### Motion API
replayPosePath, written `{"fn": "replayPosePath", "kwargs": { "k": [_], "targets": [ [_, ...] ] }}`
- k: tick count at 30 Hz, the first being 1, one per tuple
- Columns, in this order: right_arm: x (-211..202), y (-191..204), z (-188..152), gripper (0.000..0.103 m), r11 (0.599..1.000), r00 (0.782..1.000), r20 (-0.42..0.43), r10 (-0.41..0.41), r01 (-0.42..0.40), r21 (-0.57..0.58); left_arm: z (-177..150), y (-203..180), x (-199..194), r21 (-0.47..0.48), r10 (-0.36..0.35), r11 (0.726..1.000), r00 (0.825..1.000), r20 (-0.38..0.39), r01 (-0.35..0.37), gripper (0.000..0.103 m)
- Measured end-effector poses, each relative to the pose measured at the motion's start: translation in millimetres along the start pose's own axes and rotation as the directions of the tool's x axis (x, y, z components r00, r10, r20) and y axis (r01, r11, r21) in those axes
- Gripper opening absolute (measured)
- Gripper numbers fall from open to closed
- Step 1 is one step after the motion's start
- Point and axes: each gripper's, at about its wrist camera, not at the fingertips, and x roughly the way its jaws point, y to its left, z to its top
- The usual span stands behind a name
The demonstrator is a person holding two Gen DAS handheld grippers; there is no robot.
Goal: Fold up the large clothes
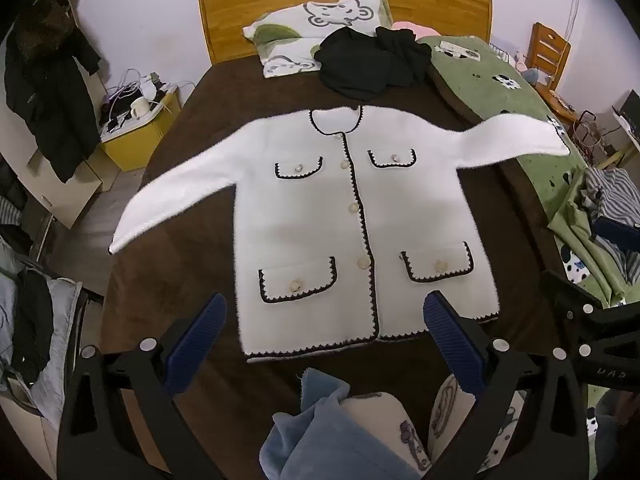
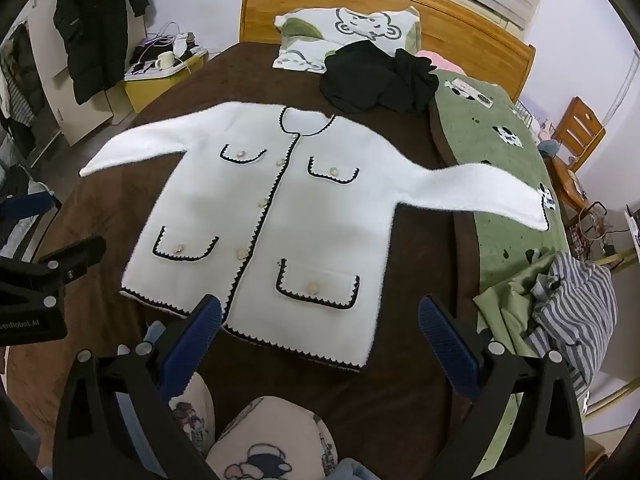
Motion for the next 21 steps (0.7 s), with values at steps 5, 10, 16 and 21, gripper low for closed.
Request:
{"fn": "replayPosePath", "kwargs": {
  "k": [5,10,16,21],
  "targets": [
    [3.6,0.4,2.3,0.097,1.0,1.0,-0.019,0.005,-0.005,-0.004,-0.1,1.8,0.5,-0.004,-0.009,1.0,1.0,-0.01,0.009,0.096],
    [2.2,-0.3,0.3,0.097,1.0,1.0,-0.001,0.003,-0.003,0.005,-1.3,-2.3,5.8,0.0,-0.006,1.0,1.0,-0.01,0.006,0.097],
    [1.8,-1.7,-0.2,0.097,1.0,1.0,-0.001,0.008,-0.008,0.01,-1.7,-1.3,2.1,0.01,-0.006,1.0,1.0,-0.008,0.007,0.096],
    [5.1,-1.6,0.5,0.097,0.999,1.0,-0.003,0.023,-0.023,0.025,-1.3,-1.3,2.4,0.004,-0.009,1.0,1.0,-0.015,0.009,0.097]
  ]
}}
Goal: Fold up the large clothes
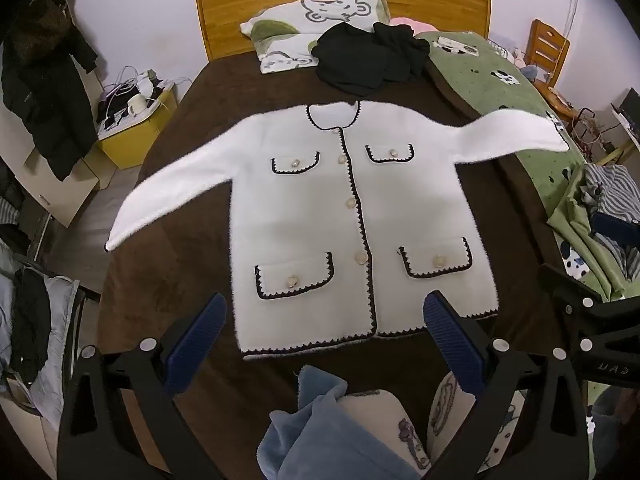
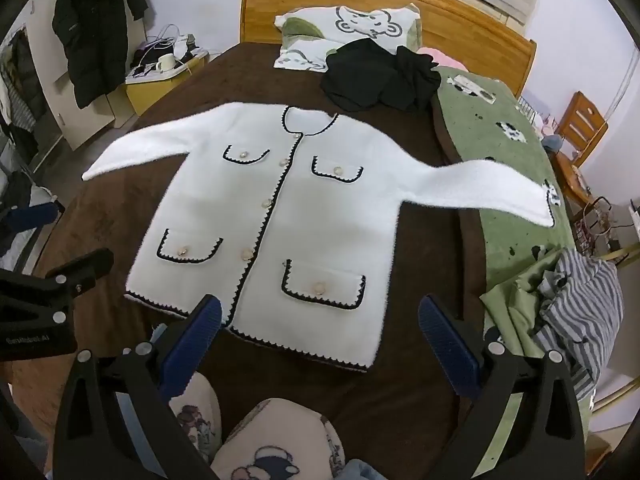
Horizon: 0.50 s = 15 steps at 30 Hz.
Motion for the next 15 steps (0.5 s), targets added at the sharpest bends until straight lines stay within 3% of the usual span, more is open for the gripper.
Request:
{"fn": "replayPosePath", "kwargs": {
  "k": [15],
  "targets": [
    [-0.2,2.1,0.0,0.097,1.0,1.0,0.003,-0.001,0.001,-0.01,-2.4,0.5,6.2,0.002,0.008,1.0,1.0,-0.006,-0.008,0.097]
  ]
}}
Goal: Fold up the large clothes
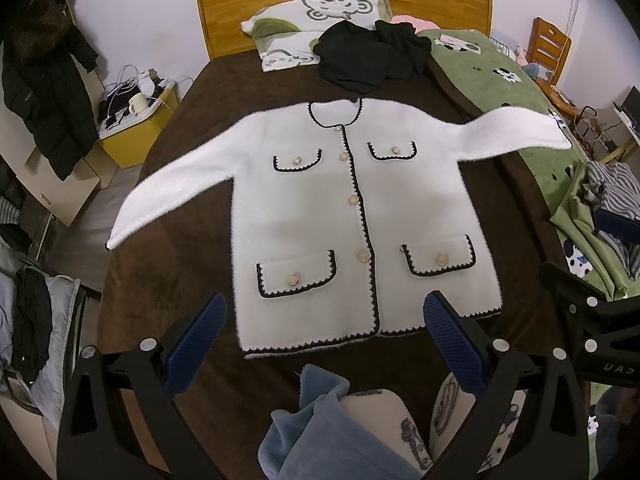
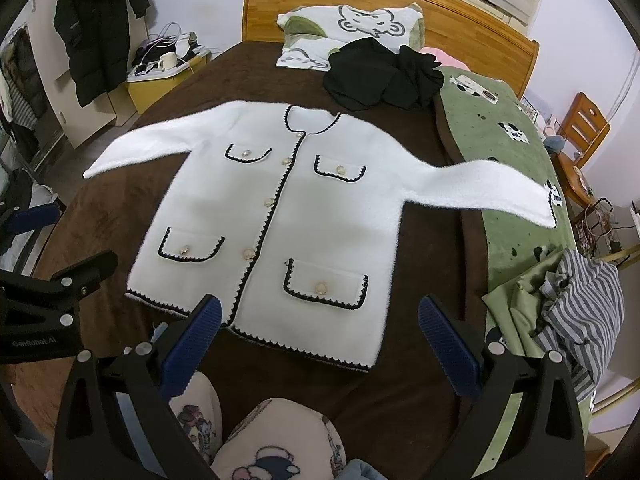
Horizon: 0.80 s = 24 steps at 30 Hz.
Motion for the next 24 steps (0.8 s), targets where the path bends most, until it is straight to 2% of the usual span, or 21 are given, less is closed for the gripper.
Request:
{"fn": "replayPosePath", "kwargs": {
  "k": [24],
  "targets": [
    [-0.8,-2.6,-2.2,0.097,1.0,1.0,-0.004,0.002,-0.002,-0.001,-0.5,-0.7,2.3,0.004,-0.001,1.0,1.0,-0.005,0.001,0.097]
  ]
}}
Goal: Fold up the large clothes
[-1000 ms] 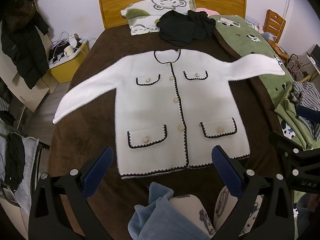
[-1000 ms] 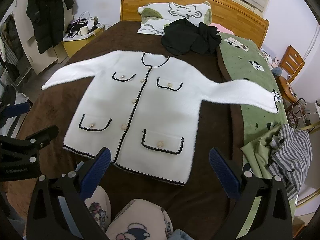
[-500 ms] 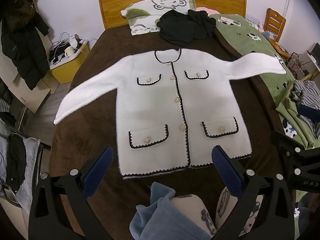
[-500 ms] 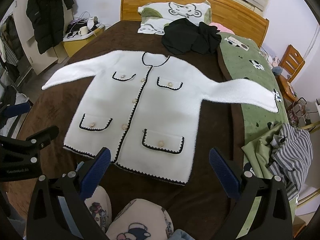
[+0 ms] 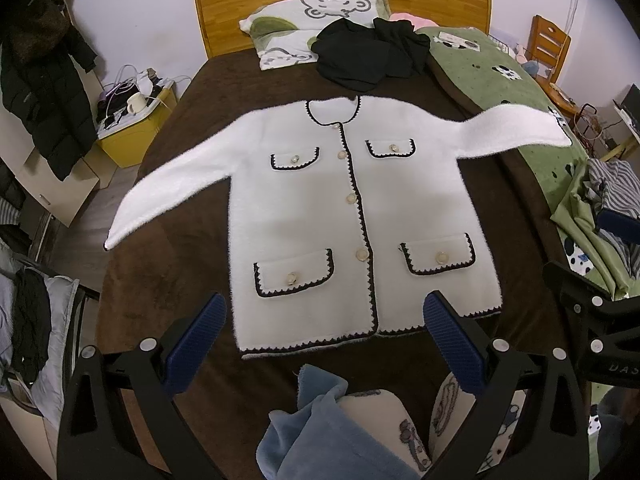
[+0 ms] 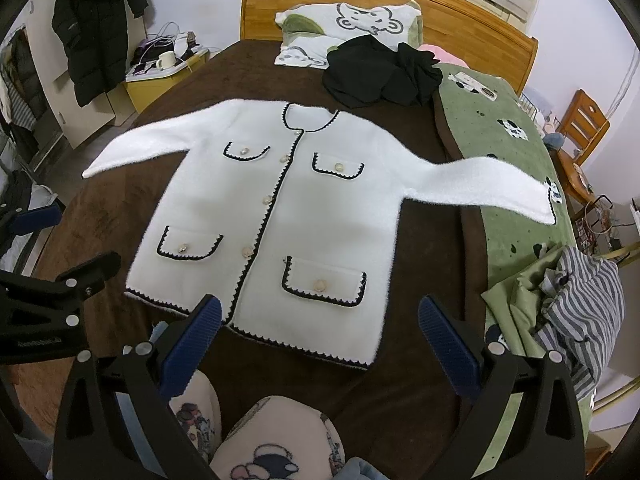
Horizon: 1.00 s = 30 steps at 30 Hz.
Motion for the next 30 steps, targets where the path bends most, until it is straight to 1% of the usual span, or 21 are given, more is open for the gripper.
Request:
{"fn": "replayPosePath", "kwargs": {
  "k": [6,23,30],
  "targets": [
    [-3,-2,2,0.097,1.0,1.0,0.01,-0.001,0.001,0.004,-1,-4,4,0.002,-0.001,1.0,1.0,-0.005,0.001,0.096],
    [5,-14,8,0.097,1.0,1.0,-0.01,-0.008,0.008,0.019,10,-16,8,0.017,-0.015,1.0,1.0,-0.001,0.015,0.096],
    [16,-29,11,0.097,0.999,1.0,-0.015,-0.013,0.013,0.048,25,-22,23,0.042,-0.03,0.999,1.0,-0.007,0.03,0.096]
  ]
}}
